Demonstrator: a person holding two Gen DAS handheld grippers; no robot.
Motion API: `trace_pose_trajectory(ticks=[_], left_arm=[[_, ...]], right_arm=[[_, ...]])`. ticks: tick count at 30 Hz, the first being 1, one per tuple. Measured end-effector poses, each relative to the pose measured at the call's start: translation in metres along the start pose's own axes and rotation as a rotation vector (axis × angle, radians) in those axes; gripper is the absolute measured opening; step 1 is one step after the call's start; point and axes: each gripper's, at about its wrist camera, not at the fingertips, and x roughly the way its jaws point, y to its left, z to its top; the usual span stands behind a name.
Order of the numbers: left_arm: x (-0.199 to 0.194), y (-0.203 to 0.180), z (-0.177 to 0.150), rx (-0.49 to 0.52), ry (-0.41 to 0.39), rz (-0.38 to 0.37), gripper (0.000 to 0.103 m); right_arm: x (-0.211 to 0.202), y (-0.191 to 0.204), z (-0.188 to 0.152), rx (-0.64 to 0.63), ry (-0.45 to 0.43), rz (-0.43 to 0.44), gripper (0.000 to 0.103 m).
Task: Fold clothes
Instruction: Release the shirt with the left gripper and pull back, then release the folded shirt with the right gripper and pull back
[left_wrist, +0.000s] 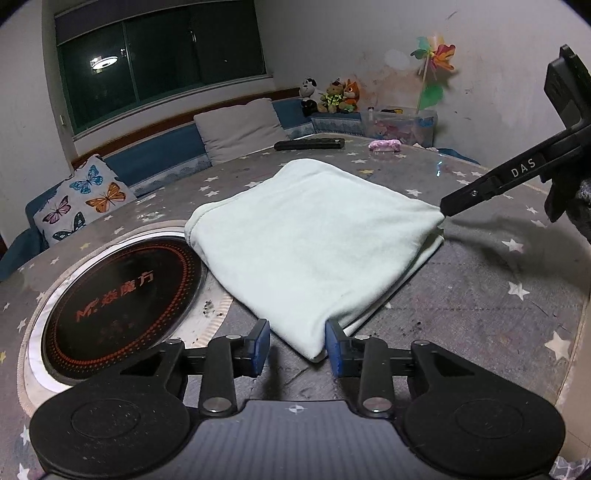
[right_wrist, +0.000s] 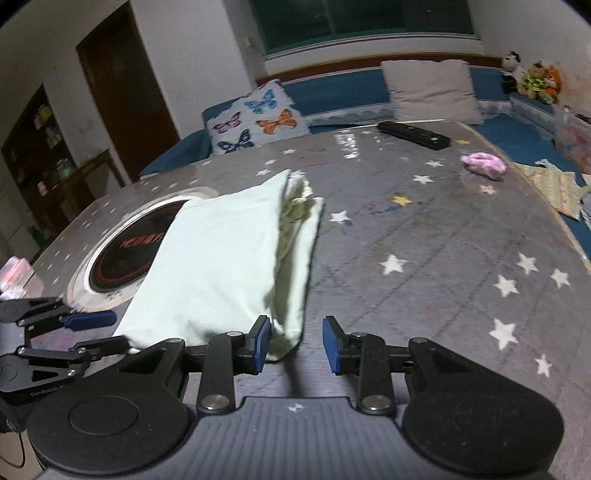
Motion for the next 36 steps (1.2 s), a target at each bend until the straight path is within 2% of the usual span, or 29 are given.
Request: trace_pose_trajectory(ticks=[4, 10, 15, 16, 18, 21, 26, 29, 31, 36], left_arm=[[0.0, -0.001, -0.001, 0.001, 0.004, 0.002, 0.033], [-0.004, -0.003, -0.002, 0.001, 0.005, 0.004, 0.034], [-0.003, -0.003, -0.001, -0.004, 0.007, 0.012, 0.034], [-0.003, -0.003, -0.001, -0.003, 0.009, 0.011, 0.035], [-0.001, -0.002, -0.001, -0.005, 0.016, 0.011, 0.035], [0.0, 0.001, -0.003, -0.015, 0.025, 0.002, 0.035], [-0.001, 0.004, -0.002, -0.025, 0.028, -0.005, 0.036], [-0.005, 0.007, 0.002, -0.051, 0.023, -0.011, 0.04], [-0.008, 0.01, 0.006, -0.076, 0.011, -0.017, 0.053], [-0.007, 0.013, 0.017, -0.121, -0.015, -0.009, 0.073]], right_arm=[[-0.004, -0.008, -0.002, 0.027, -0.011, -0.029, 0.031], [-0.012, -0.008, -0.001, 0.048, -0.043, 0.039, 0.031], [0.001, 0.001, -0.001, 0.044, -0.023, 0.085, 0.03], [0.004, 0.001, -0.001, 0.053, -0.017, 0.093, 0.028], [0.008, 0.0, -0.003, 0.076, -0.018, 0.101, 0.01], [0.008, -0.004, -0.006, 0.113, -0.027, 0.1, 0.007], [0.012, -0.012, -0.016, 0.158, 0.007, 0.089, 0.007], [0.004, -0.016, -0.014, 0.165, -0.016, 0.072, 0.009], [-0.002, -0.014, -0.01, 0.149, -0.04, 0.057, 0.01], [-0.009, -0.003, 0.002, 0.097, -0.091, 0.064, 0.011]])
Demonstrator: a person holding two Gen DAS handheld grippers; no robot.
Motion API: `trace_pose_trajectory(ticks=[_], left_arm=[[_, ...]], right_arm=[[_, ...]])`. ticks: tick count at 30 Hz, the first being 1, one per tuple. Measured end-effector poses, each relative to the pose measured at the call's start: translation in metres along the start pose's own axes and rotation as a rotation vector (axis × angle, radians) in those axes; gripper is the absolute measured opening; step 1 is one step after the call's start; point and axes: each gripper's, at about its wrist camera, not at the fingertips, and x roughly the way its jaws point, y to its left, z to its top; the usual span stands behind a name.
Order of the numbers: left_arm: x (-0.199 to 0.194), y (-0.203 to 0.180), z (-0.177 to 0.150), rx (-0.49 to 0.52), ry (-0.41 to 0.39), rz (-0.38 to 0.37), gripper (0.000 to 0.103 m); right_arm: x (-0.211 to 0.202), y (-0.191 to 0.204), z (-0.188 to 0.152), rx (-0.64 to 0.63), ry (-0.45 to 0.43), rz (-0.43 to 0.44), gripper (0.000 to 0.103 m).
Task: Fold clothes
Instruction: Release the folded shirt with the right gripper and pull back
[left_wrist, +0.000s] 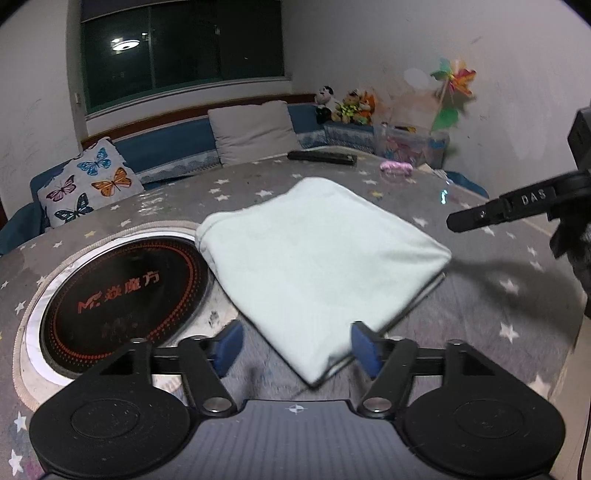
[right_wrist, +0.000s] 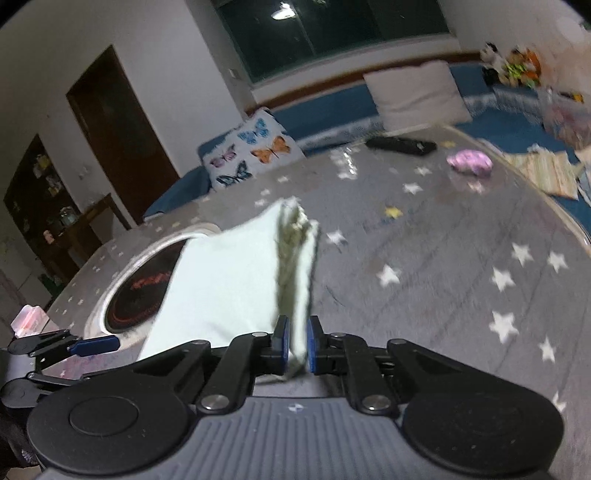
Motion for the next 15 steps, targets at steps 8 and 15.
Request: trace_pose_trajectory(ticks=[8, 15], left_arm=[[0.019, 0.005, 0.011, -0.05, -0.01, 0.051, 0.082], [0.033, 0.008, 0.007, -0.054, 0.019, 0.081, 0.081]], right_arm=[[0.021, 0.027, 0.002, -0.071, 0.005, 0.068, 0.011], [0.035, 0.03, -0.007, -0.078, 0.039, 0.059, 0.011]])
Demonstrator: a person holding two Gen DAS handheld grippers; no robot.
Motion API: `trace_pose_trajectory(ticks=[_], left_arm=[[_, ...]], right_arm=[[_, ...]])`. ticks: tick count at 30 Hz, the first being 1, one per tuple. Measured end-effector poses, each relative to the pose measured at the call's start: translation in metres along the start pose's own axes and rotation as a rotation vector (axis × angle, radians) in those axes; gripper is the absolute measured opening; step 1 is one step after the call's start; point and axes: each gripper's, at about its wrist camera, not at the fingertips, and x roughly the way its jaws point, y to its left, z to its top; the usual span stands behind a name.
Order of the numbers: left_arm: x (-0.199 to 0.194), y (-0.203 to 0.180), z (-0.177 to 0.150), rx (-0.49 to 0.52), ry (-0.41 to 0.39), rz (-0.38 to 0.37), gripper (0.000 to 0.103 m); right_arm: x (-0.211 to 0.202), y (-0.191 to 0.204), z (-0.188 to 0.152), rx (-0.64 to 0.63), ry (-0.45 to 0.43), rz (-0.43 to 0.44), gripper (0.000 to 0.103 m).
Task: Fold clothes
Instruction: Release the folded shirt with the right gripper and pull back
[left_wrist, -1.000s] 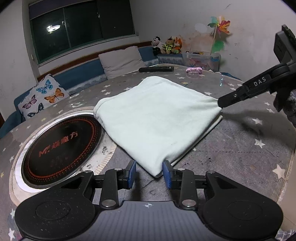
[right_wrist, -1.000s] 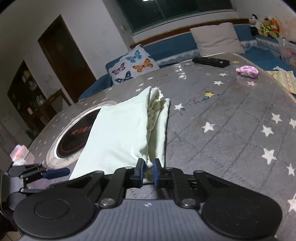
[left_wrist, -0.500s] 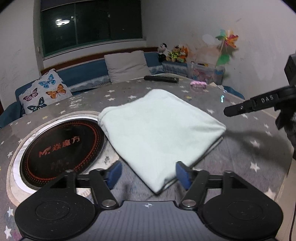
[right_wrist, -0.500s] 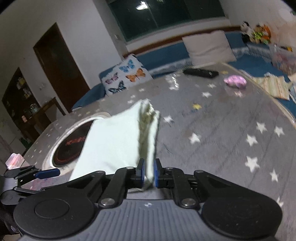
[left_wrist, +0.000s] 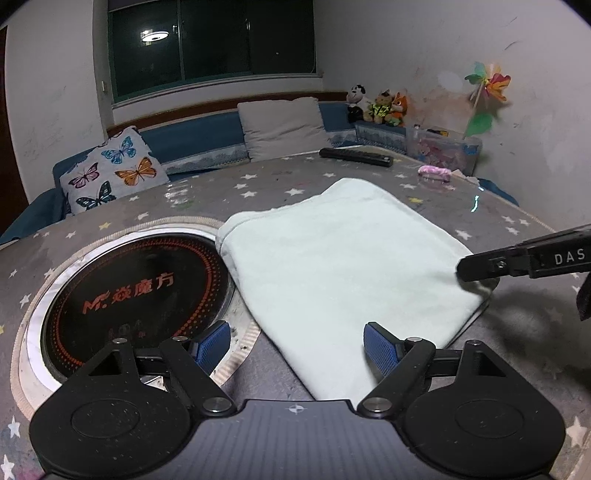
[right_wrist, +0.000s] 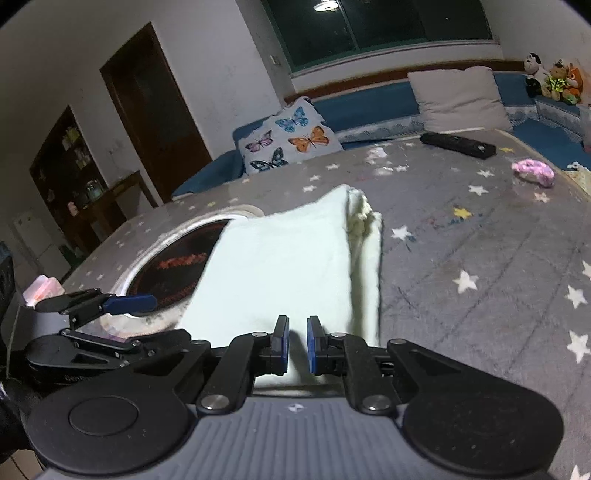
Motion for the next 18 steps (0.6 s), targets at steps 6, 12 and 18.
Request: trace_pose_trajectory(ticks=[6, 12, 18], left_arm=[[0.005, 0.003, -0.005, -0.01, 0.025, 0.007, 0.081], [0.006, 0.004, -0.007, -0.013, 0.032, 0.01, 0.081], [0.006, 0.004, -0.008, -0.014, 0.035, 0.011, 0.082]], right_arm=[[-0.004, -0.014, -0.01, 0.041, 0.016, -0.03, 0.01], [-0.006, -0.018, -0.015, 0.049, 0.021, -0.033, 0.01], [-0.01, -0.021, -0.014, 0.055, 0.02, -0.043, 0.01]])
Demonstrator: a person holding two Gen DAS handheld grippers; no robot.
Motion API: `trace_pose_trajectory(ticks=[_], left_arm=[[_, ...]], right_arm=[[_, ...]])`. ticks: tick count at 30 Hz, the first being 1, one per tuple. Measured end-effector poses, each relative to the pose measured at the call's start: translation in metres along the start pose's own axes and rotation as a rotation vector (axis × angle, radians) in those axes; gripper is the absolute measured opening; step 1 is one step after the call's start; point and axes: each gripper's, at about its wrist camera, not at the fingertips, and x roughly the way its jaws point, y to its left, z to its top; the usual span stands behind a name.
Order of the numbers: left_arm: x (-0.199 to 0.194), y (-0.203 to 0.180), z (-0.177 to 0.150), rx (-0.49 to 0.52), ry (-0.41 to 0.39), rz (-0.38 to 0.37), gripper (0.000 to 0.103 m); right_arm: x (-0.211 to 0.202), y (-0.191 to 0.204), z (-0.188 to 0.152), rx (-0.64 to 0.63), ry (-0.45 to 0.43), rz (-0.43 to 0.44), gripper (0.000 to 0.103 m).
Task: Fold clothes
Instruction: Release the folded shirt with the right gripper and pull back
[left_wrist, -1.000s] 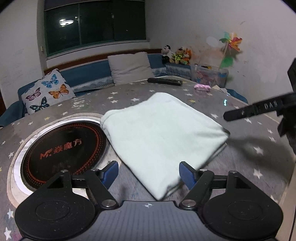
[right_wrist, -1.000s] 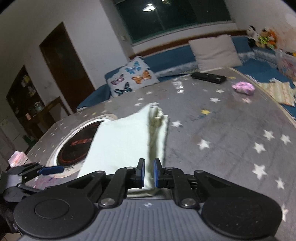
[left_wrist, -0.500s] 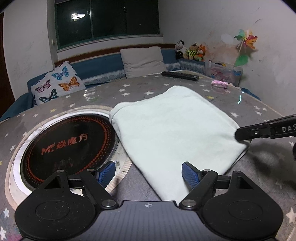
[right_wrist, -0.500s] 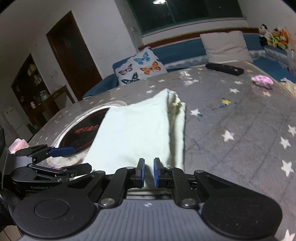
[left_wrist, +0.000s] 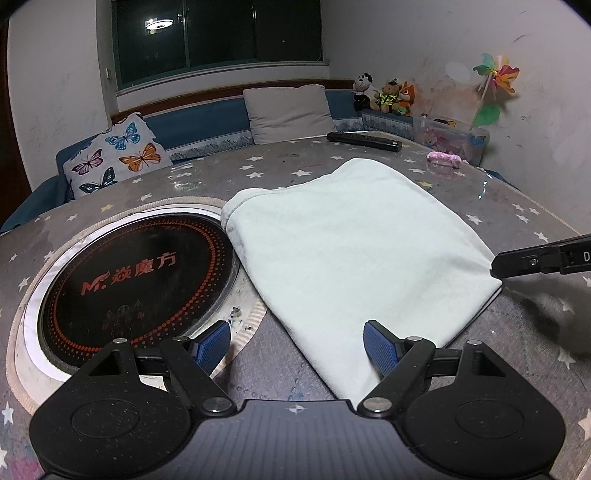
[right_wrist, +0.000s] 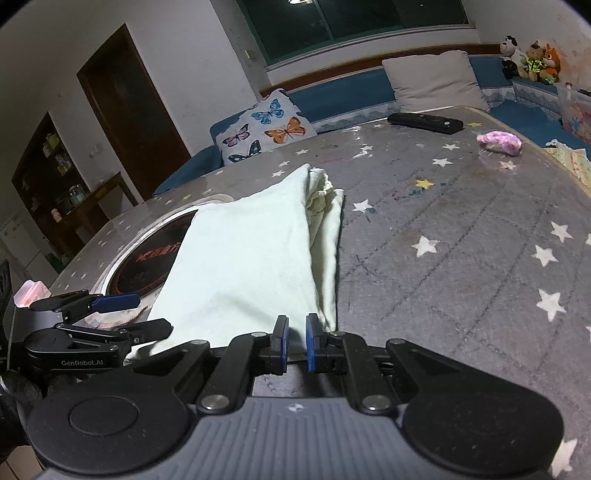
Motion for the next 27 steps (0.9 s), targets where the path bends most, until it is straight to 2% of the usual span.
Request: trace_pose_trajectory(ticks=[9, 13, 15, 20, 27], left_arm=[[0.001, 0.001, 0.0, -0.008, 0.002, -0.004, 0.082], [0.001, 0.001, 0.0, -0.013, 0.002, -0.007, 0.082], [0.001, 0.001, 0.0, -0.016, 0.002, -0.008, 0.082], [0.001, 0.002, 0.0, -0.022, 0.002, -0.011, 0.082], [0.001, 0.004, -0.001, -0.031, 0.002, -0.018, 0.082]], right_arm=[[-0.01, 0.0, 0.007, 0.0, -0.018, -0.027, 0.011], [-0.01, 0.006, 0.019, -0.021, -0.039, -0.011, 0.012], [-0.005, 0.014, 0.027, -0.049, -0.044, 0.004, 0.015], [0.014, 0.034, 0.043, -0.121, -0.041, 0.038, 0.016], [0.045, 0.048, 0.064, -0.193, -0.025, 0.04, 0.016]])
